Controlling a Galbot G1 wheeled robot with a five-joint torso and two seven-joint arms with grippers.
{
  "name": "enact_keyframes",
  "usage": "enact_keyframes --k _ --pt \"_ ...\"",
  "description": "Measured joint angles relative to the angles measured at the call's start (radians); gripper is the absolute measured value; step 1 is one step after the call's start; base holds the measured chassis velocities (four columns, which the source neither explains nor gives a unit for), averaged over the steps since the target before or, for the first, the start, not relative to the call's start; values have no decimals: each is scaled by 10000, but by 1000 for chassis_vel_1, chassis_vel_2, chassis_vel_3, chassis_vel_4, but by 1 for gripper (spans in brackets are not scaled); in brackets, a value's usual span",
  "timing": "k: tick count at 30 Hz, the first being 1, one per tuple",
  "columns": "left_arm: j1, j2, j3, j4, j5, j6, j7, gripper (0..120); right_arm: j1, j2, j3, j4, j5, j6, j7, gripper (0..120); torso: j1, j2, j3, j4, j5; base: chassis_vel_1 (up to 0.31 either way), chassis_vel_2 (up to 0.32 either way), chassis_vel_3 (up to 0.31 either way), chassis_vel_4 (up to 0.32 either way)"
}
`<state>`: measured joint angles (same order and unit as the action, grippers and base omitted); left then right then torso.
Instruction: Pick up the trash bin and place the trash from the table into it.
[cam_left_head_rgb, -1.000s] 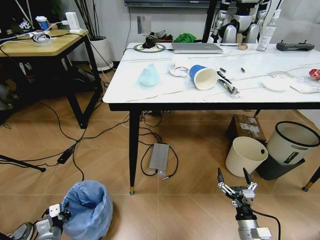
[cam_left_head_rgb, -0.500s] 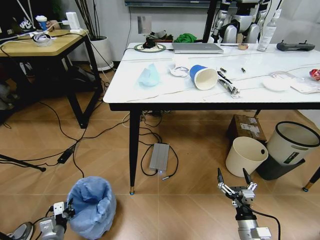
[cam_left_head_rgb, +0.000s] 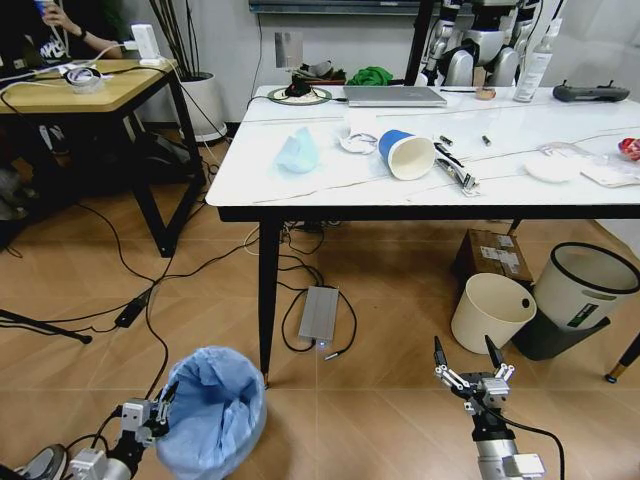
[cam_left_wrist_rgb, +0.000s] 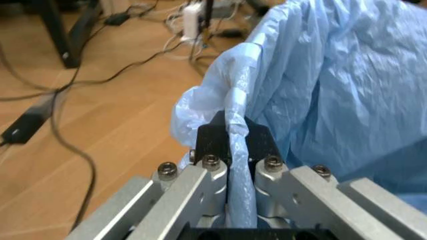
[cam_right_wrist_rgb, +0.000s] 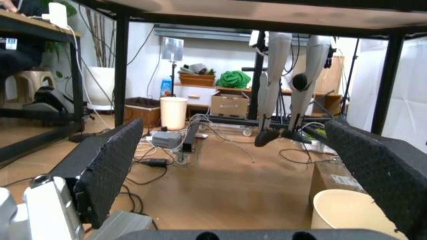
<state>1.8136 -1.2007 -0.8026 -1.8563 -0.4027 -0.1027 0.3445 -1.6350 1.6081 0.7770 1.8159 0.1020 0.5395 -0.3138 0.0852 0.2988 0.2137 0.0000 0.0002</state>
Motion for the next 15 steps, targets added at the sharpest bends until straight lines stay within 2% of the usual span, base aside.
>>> enact_keyframes --k 10,15 --pt "1104 290 506 -1702 -850 117 -183 0 -257 0 80 194 -256 -40 134 100 -1 1 0 -2 -2 0 0 0 0" --pt "1263 359 702 -2090 -1201 480 -429 0 -371 0 134 257 -358 -39 160 100 0 1 0 -2 -1 0 0 0 0"
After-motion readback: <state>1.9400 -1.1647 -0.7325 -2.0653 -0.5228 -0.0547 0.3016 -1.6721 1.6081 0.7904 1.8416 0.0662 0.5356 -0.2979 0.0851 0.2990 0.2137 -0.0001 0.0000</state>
